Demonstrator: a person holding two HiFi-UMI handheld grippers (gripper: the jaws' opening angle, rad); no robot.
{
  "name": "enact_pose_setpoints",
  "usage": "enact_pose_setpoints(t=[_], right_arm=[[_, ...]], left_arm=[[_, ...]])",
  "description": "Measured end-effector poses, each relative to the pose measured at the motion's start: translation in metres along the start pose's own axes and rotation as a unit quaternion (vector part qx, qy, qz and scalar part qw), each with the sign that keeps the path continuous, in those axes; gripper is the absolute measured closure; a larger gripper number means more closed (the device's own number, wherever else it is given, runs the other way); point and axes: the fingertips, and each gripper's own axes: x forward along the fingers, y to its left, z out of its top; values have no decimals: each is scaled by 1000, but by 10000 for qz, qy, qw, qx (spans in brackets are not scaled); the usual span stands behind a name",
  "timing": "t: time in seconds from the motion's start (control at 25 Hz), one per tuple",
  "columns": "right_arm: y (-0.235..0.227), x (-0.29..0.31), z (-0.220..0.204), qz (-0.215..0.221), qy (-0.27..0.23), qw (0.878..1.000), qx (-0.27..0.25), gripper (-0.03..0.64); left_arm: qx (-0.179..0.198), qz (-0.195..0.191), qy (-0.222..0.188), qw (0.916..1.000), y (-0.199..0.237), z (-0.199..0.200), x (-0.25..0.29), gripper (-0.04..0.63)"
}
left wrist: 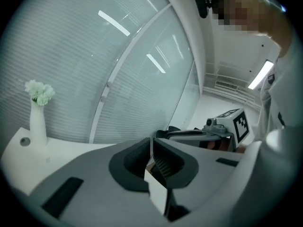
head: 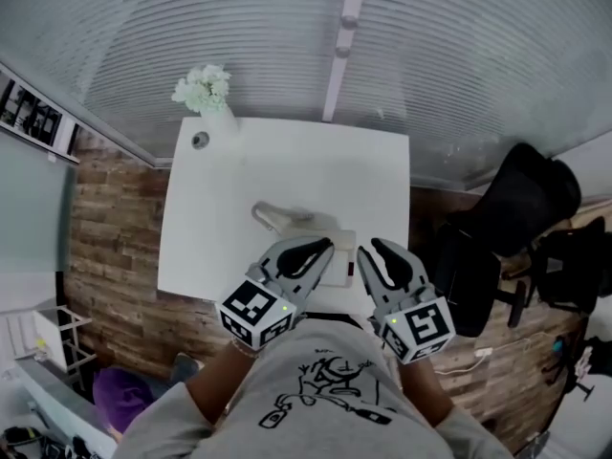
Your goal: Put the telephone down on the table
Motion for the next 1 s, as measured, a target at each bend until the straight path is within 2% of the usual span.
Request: enact_pose_setpoints(t=[0.16, 0.36, 0.52, 1.0], right_arm=[[15, -13, 37, 223, -372, 9990, -72, 545], [38, -27, 73, 430, -773, 9958, -223, 559], [50, -34, 92, 570, -985, 9930, -310, 565], [62, -40, 110, 693, -1075, 9911, -360, 578]], left_arm=[[409, -104, -322, 9986, -24, 33, -7, 592], [870, -192, -641, 9940, -48, 63, -20, 594], [948, -275, -879, 9912, -64, 87, -29, 594], [943, -275, -925, 9909, -75, 101, -37, 594]])
